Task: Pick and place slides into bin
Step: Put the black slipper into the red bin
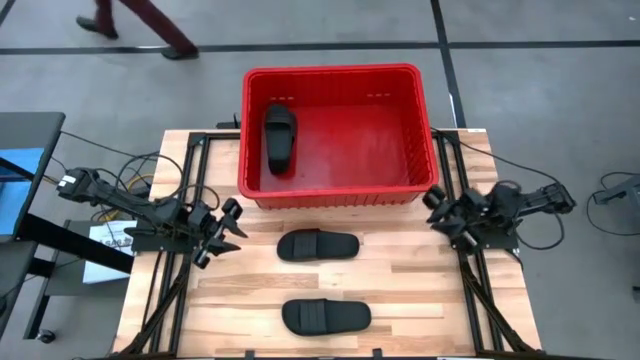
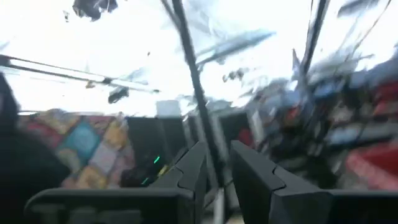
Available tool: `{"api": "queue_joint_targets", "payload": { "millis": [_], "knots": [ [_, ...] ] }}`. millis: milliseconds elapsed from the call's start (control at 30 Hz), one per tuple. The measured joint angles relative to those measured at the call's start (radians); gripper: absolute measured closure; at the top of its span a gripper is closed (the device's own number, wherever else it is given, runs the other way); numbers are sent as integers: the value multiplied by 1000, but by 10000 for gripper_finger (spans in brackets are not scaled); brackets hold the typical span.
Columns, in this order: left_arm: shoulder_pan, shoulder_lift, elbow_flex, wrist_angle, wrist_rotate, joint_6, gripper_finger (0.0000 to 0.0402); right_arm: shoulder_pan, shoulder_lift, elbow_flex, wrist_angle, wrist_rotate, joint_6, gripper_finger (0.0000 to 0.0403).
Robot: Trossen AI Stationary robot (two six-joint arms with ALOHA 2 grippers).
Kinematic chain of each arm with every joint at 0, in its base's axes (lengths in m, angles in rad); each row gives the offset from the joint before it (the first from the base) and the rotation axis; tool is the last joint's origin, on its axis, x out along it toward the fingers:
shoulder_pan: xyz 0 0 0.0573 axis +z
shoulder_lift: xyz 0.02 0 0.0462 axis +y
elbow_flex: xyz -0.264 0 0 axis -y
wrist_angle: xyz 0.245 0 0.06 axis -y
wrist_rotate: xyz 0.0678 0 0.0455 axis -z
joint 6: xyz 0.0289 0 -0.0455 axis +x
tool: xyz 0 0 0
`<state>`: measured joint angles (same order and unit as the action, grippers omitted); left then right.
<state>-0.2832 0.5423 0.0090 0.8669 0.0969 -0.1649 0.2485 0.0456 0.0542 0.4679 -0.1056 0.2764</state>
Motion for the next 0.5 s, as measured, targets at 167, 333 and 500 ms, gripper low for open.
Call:
{"api": "queue_joint_targets", "payload": {
  "millis": [167,333,500],
  "knots": [
    [0,0,-1,0,-34,-6,259,0,13,103,6,84,-193,338],
    [0,0,-1,-1,-35,-9,259,0,86,247,-103,135,-357,338],
    [0,0,-2,-1,-38,-17,260,0,258,455,-425,221,-432,338]
  ]
}}
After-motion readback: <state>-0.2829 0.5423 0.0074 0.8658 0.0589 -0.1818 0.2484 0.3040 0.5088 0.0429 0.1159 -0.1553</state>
